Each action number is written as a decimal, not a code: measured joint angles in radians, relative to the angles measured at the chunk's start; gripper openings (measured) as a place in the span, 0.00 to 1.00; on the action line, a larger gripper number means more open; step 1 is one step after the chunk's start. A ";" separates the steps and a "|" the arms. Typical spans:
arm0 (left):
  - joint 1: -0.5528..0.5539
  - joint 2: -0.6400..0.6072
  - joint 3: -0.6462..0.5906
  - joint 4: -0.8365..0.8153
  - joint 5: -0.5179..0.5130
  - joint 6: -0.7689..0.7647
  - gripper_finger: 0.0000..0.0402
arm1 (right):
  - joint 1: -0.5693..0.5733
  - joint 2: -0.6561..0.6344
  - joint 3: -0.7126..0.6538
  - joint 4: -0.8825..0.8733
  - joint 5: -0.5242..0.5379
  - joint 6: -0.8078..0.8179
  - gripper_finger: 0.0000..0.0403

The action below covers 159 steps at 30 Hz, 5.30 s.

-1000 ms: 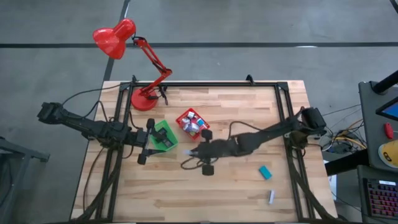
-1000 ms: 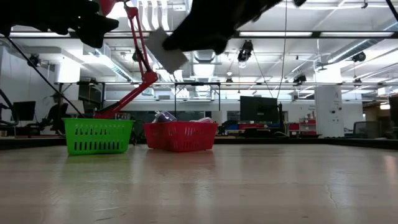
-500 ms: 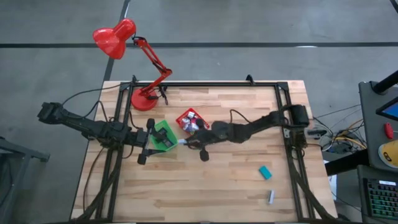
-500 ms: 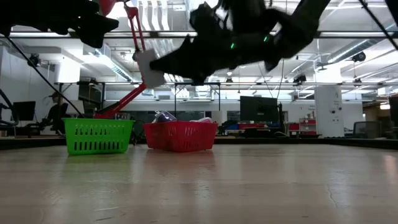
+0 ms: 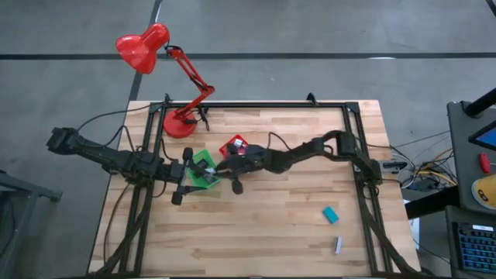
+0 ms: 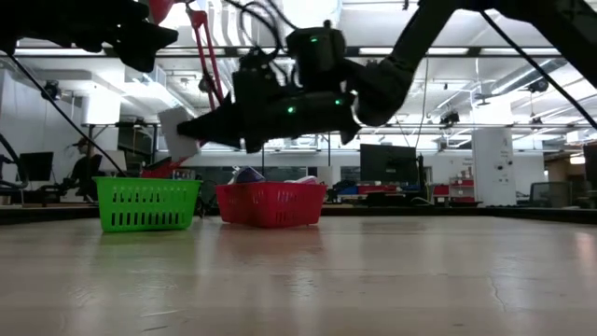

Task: Pick & Place Office items
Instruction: Put the left white timer into the green bin, then put the light blue timer into the green bin

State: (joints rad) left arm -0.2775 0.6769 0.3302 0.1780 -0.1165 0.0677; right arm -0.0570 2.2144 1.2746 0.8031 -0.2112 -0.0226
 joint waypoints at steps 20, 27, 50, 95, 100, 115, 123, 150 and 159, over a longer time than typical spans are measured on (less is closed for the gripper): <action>0.000 0.000 0.000 0.000 0.000 0.000 0.62 | -0.003 0.029 0.212 -0.464 0.000 -0.065 0.13; 0.000 0.000 0.000 0.000 0.000 0.000 0.62 | -0.003 0.030 0.204 -0.486 0.000 -0.064 0.13; 0.000 0.000 0.000 0.000 0.000 0.000 0.62 | -0.003 0.031 0.203 -0.530 0.033 -0.060 0.20; 0.000 0.001 -0.006 0.000 0.000 0.000 0.62 | 0.191 -0.602 -0.017 -1.529 0.165 0.411 0.38; 0.000 0.001 -0.006 0.000 0.000 0.000 0.62 | 0.296 -0.758 -0.075 -1.662 0.201 0.675 0.36; 0.000 0.001 -0.007 0.001 0.000 0.000 0.62 | 0.685 -0.952 -0.317 -1.729 0.371 1.542 0.35; 0.000 0.002 -0.007 0.000 0.000 0.000 0.62 | 0.812 -0.923 -0.347 -1.819 0.369 1.824 0.41; 0.000 0.002 -0.007 0.000 0.000 0.000 0.62 | 0.851 -0.615 -0.356 -1.834 0.263 1.820 0.61; 0.000 0.002 -0.007 0.000 0.000 0.000 0.62 | 0.851 -0.639 -0.449 -1.709 0.266 1.780 0.62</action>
State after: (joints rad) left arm -0.2779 0.6785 0.3233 0.1784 -0.1165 0.0674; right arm 0.7944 1.5751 0.8258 -0.9057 0.0547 1.7578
